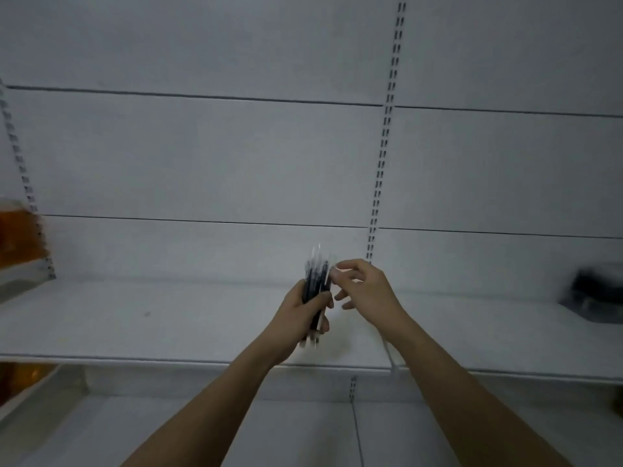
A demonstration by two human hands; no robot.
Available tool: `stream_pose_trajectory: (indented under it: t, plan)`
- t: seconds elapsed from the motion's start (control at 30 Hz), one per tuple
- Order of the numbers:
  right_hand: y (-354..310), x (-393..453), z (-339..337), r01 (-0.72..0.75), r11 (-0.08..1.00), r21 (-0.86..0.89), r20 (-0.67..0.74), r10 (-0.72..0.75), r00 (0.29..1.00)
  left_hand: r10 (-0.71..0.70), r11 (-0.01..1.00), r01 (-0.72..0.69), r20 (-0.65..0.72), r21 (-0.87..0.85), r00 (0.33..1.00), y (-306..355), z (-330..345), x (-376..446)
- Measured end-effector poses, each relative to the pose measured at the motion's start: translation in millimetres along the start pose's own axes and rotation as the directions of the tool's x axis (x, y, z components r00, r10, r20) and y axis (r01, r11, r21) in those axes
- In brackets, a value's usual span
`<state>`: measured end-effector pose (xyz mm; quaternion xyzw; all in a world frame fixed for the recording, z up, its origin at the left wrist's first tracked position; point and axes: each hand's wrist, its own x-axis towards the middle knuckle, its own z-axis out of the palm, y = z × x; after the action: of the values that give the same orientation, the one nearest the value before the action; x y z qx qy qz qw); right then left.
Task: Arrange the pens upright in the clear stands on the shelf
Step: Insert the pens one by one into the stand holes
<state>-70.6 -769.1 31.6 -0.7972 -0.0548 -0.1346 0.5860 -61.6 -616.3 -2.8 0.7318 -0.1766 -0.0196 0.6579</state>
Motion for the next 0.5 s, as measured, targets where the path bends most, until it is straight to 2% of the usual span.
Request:
stream_pose_trajectory:
  t: [0.2, 0.5]
  plan:
    - [40.7, -67.0, -155.3, -0.076, 0.982, 0.174, -0.191, 0.109, 0.975, 0.045, 0.998, -0.031, 0.224, -0.062, 0.974, 20.9, 163.5, -14.1]
    - [110.6, -175.6, -406.9, -0.127, 0.947, 0.297, -0.386, 0.24, 0.891, 0.02, 0.976, 0.067, 0.393, -0.208, 0.919, 41.6, 443.7, -38.2]
